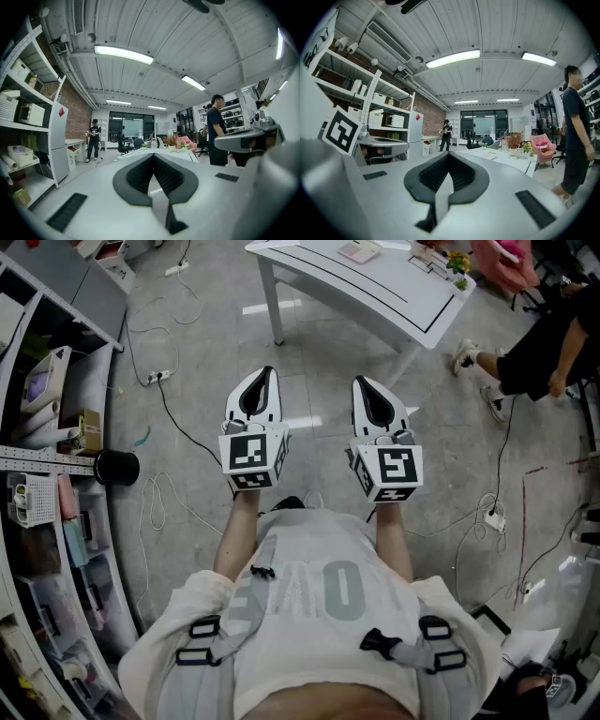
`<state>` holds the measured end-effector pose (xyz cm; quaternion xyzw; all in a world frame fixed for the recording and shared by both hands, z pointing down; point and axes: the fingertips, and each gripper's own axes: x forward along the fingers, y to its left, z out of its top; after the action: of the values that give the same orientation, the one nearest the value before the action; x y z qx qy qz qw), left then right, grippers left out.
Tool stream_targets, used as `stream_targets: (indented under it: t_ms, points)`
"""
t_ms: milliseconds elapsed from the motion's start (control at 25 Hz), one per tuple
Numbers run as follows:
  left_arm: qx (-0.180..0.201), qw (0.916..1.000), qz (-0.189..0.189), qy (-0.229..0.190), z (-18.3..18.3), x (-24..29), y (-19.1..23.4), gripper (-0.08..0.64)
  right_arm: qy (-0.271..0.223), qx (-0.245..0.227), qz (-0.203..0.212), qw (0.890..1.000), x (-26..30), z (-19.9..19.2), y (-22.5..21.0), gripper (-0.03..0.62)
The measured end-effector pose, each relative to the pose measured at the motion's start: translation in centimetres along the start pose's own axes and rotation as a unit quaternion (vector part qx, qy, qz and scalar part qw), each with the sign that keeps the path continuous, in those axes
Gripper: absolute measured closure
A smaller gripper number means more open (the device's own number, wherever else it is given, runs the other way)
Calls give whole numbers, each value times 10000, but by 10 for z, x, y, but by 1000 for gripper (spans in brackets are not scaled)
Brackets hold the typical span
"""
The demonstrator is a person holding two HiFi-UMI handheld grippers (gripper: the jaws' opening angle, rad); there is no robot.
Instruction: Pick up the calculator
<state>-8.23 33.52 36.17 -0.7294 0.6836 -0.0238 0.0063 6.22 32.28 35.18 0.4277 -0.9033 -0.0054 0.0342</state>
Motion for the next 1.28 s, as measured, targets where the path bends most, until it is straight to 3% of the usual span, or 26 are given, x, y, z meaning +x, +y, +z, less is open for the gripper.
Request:
stream_targets:
  t_ms: [320,560,880,1280]
  points:
    - [-39,9999,-12,102,-6,5,-3,540,16,47,164,9999,4,-3,0,588]
    - [-137,9998,4,164,-13,5,2,540,-86,409,266,9988,7,-4,-1,588]
    - [-158,9998,-88,11,-6,13,-2,540,-125,291,158,9994,8,-3,-11,588]
    - [-208,9985,-345,-363,11,90,6,540,-362,-57,-51,9993,49,19,-59,587]
